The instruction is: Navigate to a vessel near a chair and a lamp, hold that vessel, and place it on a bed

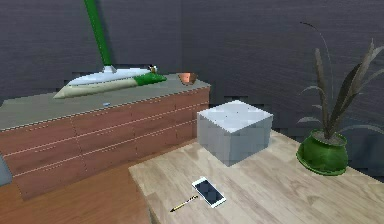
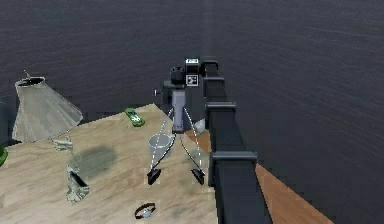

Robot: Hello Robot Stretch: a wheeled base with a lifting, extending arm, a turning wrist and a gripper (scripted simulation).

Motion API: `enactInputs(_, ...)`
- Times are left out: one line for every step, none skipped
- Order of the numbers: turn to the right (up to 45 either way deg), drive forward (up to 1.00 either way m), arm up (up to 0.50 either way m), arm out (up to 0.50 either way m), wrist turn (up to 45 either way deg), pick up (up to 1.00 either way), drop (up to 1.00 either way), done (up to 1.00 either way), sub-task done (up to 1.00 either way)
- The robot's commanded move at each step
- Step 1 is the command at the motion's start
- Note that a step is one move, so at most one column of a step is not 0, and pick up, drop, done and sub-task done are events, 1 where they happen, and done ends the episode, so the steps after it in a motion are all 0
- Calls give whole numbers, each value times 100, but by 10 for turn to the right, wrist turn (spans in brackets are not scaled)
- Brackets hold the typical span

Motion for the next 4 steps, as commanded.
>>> enactInputs(0, 0, 0, 0, 450, 0, 0, 0, 0)
enactInputs(0, 0, 0, 0, 450, 0, 0, 0, 0)
enactInputs(0, 0, 0, 0, 450, 0, 0, 0, 0)
enactInputs(0, 0, 0, 0, 30, 0, 0, 0, 0)
